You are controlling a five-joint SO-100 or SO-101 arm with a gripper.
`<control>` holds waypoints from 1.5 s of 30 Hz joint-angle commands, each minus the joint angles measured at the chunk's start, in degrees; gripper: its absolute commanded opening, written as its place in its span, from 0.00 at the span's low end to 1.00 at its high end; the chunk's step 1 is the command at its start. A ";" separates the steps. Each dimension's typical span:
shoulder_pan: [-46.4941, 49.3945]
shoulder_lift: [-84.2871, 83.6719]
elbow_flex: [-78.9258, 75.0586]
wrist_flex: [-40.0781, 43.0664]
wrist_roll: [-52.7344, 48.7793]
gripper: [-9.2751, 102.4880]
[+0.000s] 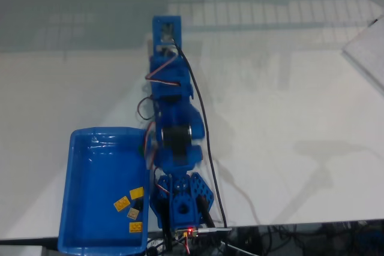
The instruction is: Pick up all the lego then put into the bin
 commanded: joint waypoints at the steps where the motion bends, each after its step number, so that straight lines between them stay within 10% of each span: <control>1: -5.27 14.77 -2.90 9.93 3.34 0.08; 12: -37.79 43.77 -19.86 76.11 14.59 0.08; 18: -56.87 44.12 -25.93 94.92 19.60 0.08; 31: -77.08 40.61 -25.40 105.56 23.03 0.13; 45: -69.61 41.48 -25.84 104.41 22.06 0.30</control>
